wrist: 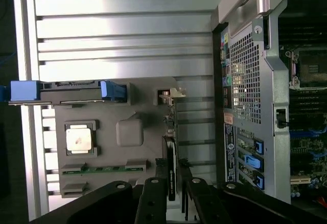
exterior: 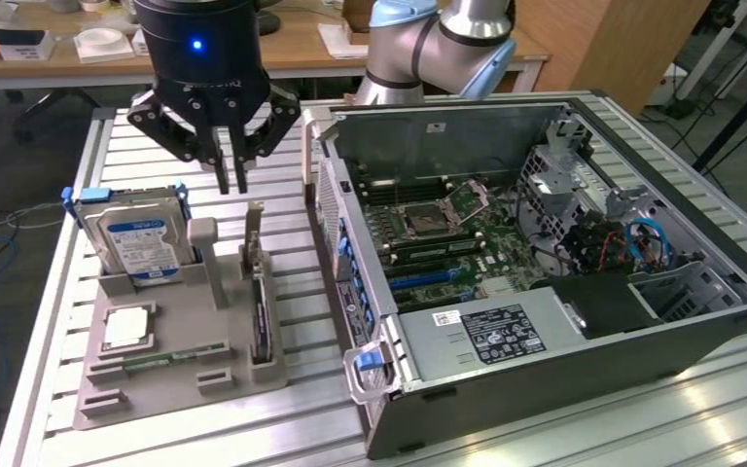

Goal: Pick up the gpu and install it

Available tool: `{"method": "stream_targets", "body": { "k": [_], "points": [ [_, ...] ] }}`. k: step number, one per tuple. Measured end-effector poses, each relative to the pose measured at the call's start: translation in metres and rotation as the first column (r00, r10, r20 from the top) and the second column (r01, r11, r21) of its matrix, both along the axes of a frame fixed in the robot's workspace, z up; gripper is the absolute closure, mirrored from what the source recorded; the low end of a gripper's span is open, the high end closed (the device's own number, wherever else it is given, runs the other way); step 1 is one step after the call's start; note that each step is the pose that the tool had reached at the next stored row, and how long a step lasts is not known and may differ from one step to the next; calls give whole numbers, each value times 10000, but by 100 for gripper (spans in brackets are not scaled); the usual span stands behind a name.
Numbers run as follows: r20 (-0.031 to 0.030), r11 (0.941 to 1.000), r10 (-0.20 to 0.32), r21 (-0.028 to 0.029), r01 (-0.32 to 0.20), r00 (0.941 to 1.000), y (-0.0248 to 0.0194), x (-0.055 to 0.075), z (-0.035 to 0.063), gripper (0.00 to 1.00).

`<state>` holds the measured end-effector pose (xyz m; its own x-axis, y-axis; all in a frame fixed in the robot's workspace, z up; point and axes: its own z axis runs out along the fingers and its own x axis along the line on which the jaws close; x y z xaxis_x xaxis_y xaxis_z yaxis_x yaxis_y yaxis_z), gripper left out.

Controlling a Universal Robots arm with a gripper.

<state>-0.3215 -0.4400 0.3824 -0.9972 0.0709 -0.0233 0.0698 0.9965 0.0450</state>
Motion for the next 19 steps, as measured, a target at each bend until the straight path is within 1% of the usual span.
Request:
{"method": "stream_targets", "body": {
  "k": [1,3,4,6,8,9,19],
  "points": [
    [0,10000,0,0,0,10000,0,0,0,77],
    [0,10000,0,0,0,10000,0,0,0,65],
    [0,10000,0,0,0,10000,0,0,0,65],
    [0,10000,0,0,0,10000,0,0,0,53],
    [0,10000,0,0,0,10000,0,0,0,53],
    [0,10000,0,0,0,10000,0,0,0,47],
    [0,10000,0,0,0,10000,0,-1,0,47]
  ]
}}
